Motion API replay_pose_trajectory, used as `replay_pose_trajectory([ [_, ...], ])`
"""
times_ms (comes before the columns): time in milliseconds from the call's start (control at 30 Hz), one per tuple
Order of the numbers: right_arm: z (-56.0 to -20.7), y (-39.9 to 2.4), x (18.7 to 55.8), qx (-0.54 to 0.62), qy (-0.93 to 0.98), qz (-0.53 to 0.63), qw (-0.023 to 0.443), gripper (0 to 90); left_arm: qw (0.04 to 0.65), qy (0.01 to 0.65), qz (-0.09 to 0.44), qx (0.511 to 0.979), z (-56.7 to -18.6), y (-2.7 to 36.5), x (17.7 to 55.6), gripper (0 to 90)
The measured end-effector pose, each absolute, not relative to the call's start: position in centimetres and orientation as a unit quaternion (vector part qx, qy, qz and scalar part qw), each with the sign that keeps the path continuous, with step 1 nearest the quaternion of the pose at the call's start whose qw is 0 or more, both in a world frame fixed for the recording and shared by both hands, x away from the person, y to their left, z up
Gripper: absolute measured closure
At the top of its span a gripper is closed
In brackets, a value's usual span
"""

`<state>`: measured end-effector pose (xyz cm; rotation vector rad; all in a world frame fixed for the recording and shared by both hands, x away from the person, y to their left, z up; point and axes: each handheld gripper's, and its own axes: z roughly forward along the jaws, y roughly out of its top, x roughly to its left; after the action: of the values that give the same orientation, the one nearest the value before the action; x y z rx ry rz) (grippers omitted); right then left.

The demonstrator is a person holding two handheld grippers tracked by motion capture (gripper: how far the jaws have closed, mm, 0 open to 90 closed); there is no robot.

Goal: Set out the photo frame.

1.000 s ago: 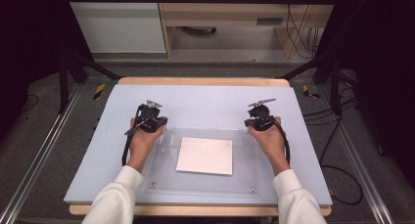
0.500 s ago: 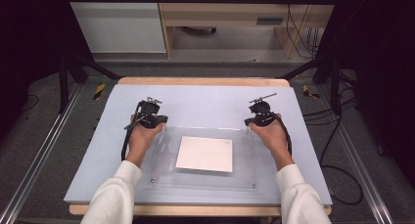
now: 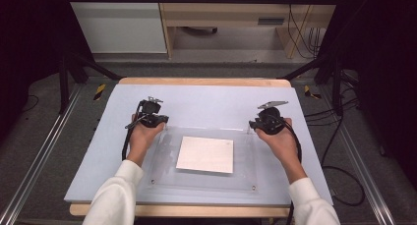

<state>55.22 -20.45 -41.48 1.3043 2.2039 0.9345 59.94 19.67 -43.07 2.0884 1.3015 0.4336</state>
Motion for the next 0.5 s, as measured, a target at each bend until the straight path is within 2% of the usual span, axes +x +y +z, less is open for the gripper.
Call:
replay_pose_trajectory([
  [67, -41.4, -21.4, 52.5, 0.452, 0.786, 0.355, 0.227, 50.3, 0.314, 0.496, 0.165, 0.793, -43.0, 19.6, 60.0, 85.1],
  [100, -41.4, -21.4, 52.5, 0.452, 0.786, 0.355, 0.227, 50.3, 0.312, 0.496, 0.164, 0.793, -43.0, 19.6, 60.0, 85.1],
  [133, -41.6, -21.9, 50.6, 0.44, 0.78, 0.372, 0.244, 42.4, 0.312, 0.498, 0.164, 0.792, -43.0, 19.6, 60.0, 85.0],
  [167, -41.6, -21.9, 50.6, 0.44, 0.78, 0.372, 0.244, 42.4, 0.312, 0.498, 0.164, 0.792, -43.0, 19.6, 60.0, 85.1],
  [233, -42.4, -22.3, 47.8, 0.422, 0.778, 0.381, 0.266, 28.4, 0.306, 0.5, 0.165, 0.793, -42.9, 19.5, 60.0, 85.1],
  [267, -42.4, -22.3, 47.8, 0.422, 0.778, 0.381, 0.266, 28.4, 0.306, 0.5, 0.165, 0.793, -42.9, 19.5, 60.0, 85.1],
  [300, -42.9, -22.6, 46.3, 0.419, 0.773, 0.389, 0.275, 22.7, 0.304, 0.502, 0.164, 0.793, -42.9, 19.5, 60.0, 85.0],
  [433, -43.5, -22.8, 44.2, 0.409, 0.772, 0.398, 0.279, 17.6, 0.296, 0.51, 0.162, 0.791, -42.8, 19.3, 60.1, 85.0],
  [500, -44.2, -22.9, 42.5, 0.405, 0.78, 0.397, 0.264, 10.7, 0.29, 0.513, 0.162, 0.792, -42.7, 19.2, 60.2, 85.0],
])
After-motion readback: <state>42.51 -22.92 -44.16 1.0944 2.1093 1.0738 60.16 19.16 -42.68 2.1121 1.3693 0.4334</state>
